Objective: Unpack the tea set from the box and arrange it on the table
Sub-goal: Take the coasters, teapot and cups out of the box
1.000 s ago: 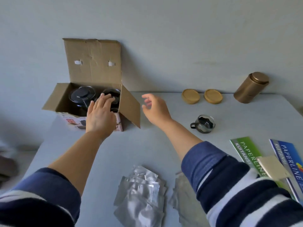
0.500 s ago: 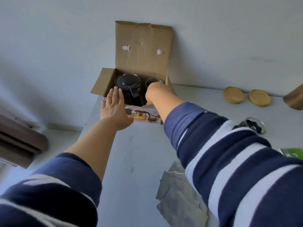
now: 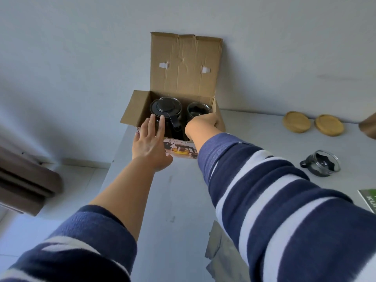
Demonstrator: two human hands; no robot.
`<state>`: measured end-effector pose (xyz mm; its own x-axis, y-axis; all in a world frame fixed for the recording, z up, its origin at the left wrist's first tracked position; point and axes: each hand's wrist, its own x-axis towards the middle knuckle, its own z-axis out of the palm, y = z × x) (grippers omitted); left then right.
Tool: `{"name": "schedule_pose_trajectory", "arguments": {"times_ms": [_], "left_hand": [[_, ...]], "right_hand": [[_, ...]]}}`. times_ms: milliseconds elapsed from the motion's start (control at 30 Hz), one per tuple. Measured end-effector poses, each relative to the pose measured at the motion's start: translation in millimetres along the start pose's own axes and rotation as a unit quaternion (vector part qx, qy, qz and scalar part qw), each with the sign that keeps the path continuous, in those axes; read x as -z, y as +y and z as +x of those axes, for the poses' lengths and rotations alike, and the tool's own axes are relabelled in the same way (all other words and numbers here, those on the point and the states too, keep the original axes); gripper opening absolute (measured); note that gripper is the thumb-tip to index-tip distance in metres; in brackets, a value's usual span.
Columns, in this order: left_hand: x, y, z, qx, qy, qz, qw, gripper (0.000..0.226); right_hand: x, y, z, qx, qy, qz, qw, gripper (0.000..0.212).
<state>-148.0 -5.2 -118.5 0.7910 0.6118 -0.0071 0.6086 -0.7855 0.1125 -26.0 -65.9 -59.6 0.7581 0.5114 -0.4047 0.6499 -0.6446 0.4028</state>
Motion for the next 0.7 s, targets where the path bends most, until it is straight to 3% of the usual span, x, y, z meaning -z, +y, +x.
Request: {"name": "schedule_pose_trajectory", "arguments": {"times_ms": [67, 167, 367, 533, 700], "left_hand": [[1.0, 0.8, -0.3, 0.000, -0.006, 0.003, 1.000, 0.110], [2.4, 2.2, -0.5, 0.002, -0.011, 0.011, 1.000, 0.112], [3.0, 3.2, -1.0, 0.005, -0.015, 0.018, 1.000, 0.114], [2.0, 3.8, -0.9, 0.009, -0.017, 0.012, 1.000, 0.114], [3.6, 5.5, -1.6, 0.012, -0.020, 0.010, 1.000, 0.115]], "right_hand": [[0.2, 2.4, 0.0, 0.006, -0.001, 0.000, 1.000, 0.008], [0.2, 6.6, 5.3, 0.022, -0.015, 0.020, 0.999, 0.027], [6.6, 19.1, 6.1, 0.036, -0.038, 0.166, 0.985, 0.054], [-2.1, 34.3, 4.7, 0.025, 0.062, 0.267, 0.961, 0.090], [-16.5, 51.4, -4.8, 0.033, 0.177, 0.410, 0.894, 0.095]]}}
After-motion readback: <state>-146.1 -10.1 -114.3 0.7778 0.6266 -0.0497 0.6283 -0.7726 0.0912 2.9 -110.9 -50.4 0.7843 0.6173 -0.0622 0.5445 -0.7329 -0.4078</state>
